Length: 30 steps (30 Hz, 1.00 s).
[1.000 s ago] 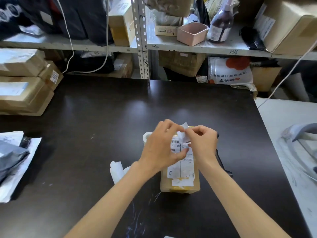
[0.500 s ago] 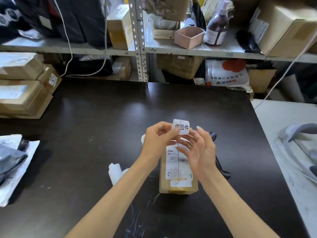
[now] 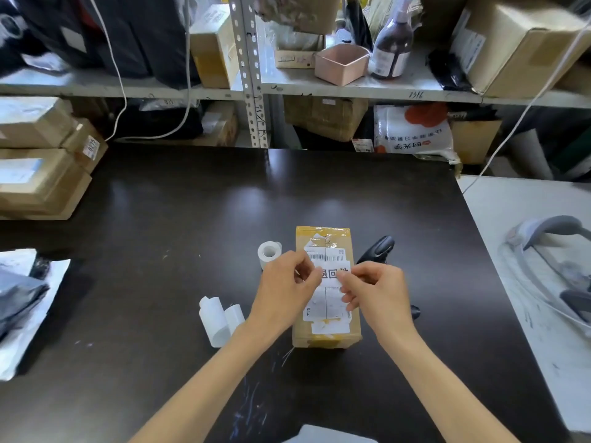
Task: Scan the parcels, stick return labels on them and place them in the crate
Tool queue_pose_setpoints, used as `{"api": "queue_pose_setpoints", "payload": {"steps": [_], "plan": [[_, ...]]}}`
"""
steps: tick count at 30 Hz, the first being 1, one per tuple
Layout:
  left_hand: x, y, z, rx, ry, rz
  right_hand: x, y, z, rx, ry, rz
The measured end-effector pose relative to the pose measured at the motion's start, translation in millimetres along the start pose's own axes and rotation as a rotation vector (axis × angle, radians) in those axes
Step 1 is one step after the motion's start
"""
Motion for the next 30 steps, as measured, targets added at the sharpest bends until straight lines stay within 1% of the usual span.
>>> {"api": "queue_pose_setpoints", "payload": {"steps": [3, 6, 9, 11, 12, 13, 15, 16, 17, 20, 23, 27, 30], "plan": [[9.2, -7.9, -7.6, -0.158, -0.024, -0.011, 7.2, 11.9, -5.2, 0.16, 0.026, -0.01], [14.1, -19.3, -17.2, -0.273, -0.075, 0.029, 8.9, 17.1, -13.2, 0.364, 0.089, -0.011], [18.3, -32.1, -21.3, -0.277, -0.066, 0.119, 9.8, 14.7, -11.9, 0.621, 0.225, 0.002], [18.7, -42.0, -19.8, -0.226, -0.028, 0.182, 10.0, 12.7, -4.0, 0.706, 0.329, 0.034], [18.4, -47.7, -22.0, -0.181, -0.052, 0.228, 7.7, 16.4, -0.8, 0.708, 0.335, 0.013], [18.5, -53.7, -26.7, -0.117, -0.106, 0.287, 3.7, 24.0, -0.4, 0.654, 0.278, -0.045], [19.3, -59.7, -36.9, 0.006, -0.216, 0.367, 0.1, 41.9, -9.5, 0.412, 0.067, -0.192], [19.2, -58.0, -38.0, 0.034, -0.234, 0.363, 2.3, 45.1, -14.6, 0.306, -0.01, -0.207], [18.2, -54.4, -36.5, 0.051, -0.229, 0.339, 5.8, 41.8, -15.9, 0.246, -0.028, -0.175], [11.7, -40.0, -25.8, 0.122, -0.188, 0.259, 15.8, 20.7, -6.7, 0.153, 0.074, -0.053], [2.4, -15.9, -16.2, 0.144, -0.225, 0.15, 30.5, 4.2, 7.3, 0.103, 0.198, -0.042], [2.7, 22.7, -21.9, 0.127, -0.374, -0.02, 71.0, 4.0, 32.6, 0.016, 0.366, -0.06], [28.4, 52.6, -47.4, 0.129, -0.583, -0.131, 130.0, 28.0, 57.0, -0.072, 0.598, -0.15]]}}
Point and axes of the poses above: each hand's wrist, its own x-axis away from the middle knuckle, its own z-axis out of the back of the hand, y = z × x, the point moved 8 cm from there along -x, towards the middle knuckle, and after that the axes turned 8 degrees about -z, right-handed, at the moved point
